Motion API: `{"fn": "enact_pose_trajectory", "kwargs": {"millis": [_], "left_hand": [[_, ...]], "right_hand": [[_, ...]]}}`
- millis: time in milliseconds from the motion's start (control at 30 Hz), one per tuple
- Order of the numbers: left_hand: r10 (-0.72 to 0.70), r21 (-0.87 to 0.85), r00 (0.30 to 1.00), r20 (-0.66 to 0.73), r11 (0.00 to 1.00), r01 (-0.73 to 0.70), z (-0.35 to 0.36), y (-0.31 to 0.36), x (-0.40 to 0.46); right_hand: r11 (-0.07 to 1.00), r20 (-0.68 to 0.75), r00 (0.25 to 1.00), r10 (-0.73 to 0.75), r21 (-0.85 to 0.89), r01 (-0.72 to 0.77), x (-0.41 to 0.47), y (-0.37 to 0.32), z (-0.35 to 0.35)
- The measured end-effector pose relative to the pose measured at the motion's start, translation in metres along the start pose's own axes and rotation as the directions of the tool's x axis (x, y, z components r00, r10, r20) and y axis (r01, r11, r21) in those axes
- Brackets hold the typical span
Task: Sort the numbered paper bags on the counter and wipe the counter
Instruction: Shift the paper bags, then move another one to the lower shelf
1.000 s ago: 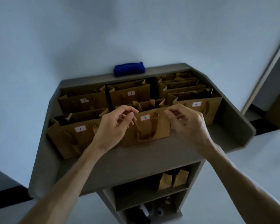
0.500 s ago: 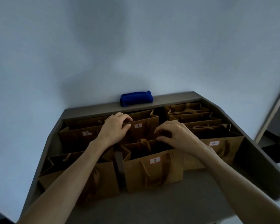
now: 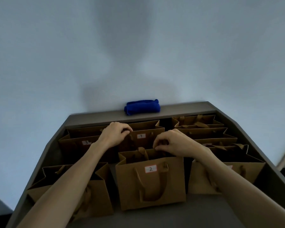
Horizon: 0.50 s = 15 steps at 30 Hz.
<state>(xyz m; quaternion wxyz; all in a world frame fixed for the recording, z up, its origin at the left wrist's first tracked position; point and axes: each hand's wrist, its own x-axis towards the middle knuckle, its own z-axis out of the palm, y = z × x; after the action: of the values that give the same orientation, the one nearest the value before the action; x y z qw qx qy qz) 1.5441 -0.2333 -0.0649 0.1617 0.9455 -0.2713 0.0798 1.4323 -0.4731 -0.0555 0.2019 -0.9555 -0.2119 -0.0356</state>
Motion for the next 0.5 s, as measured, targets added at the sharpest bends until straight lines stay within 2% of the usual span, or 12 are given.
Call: {"fn": "enact_pose_trajectory", "kwargs": {"millis": [133, 267, 367, 500], "left_hand": [[0.003, -0.005, 1.0, -0.022, 1.0, -0.003, 0.002, -0.001, -0.001], [0.027, -0.009, 0.999, -0.028, 1.0, -0.027, 0.0, 0.003, -0.005], [0.058, 0.024, 0.997, -0.041, 0.998, -0.057, 0.0, 0.007, -0.016], [0.116, 0.039, 0.992, -0.046, 0.993, -0.115, 0.001, 0.008, -0.034]], "right_hand": [[0.998, 0.051, 0.998, -0.043, 0.053, 0.04, -0.012, -0.003, -0.001], [0.996, -0.094, 0.996, -0.002, 0.093, 0.011, 0.002, -0.001, -0.011], [0.997, -0.157, 0.984, 0.082, 0.007, -0.082, 0.02, 0.007, -0.01], [0.979, -0.111, 0.99, 0.082, -0.176, -0.101, 0.024, 0.013, -0.002]]}}
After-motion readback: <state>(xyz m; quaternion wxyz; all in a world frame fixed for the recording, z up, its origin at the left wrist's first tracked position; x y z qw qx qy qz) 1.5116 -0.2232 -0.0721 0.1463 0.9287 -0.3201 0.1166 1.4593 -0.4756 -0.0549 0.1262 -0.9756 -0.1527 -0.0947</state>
